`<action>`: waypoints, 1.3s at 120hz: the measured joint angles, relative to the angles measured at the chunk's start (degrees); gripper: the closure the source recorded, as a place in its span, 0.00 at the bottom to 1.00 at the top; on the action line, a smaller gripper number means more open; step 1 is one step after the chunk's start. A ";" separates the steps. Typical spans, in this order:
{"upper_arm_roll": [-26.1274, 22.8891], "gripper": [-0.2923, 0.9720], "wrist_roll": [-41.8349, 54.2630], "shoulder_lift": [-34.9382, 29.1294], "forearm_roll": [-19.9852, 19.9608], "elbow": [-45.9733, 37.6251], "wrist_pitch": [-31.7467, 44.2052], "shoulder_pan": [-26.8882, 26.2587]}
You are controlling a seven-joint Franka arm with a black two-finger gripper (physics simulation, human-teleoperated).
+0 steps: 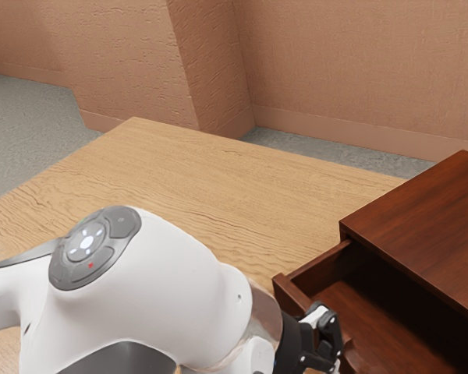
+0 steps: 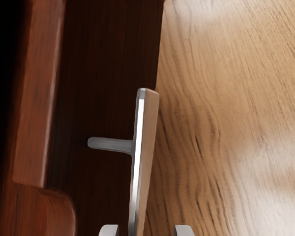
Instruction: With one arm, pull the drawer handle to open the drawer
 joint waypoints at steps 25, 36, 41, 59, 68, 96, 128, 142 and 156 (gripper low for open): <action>-0.22 0.73 -0.51 -1.26 0.02 -0.88 -0.54 -0.03; -0.23 0.72 -0.69 -1.42 0.02 -1.30 -0.64 -0.02; -0.23 0.73 -0.76 -1.83 0.02 -1.54 -0.69 -0.02; -0.23 0.73 -1.00 -3.26 0.02 -2.57 -0.78 -0.02; -0.25 0.74 -1.12 -3.80 -0.01 -2.89 -0.88 -0.02; -0.62 0.73 -1.45 -4.69 -0.04 -3.44 -1.30 0.00; -1.42 0.74 -2.02 -8.01 -0.08 -3.86 -3.03 -0.04; -1.73 0.71 -2.37 -13.49 -0.09 -3.83 -6.21 -0.09; 1.83 0.52 -2.92 -17.08 -2.04 -2.31 -12.98 -0.10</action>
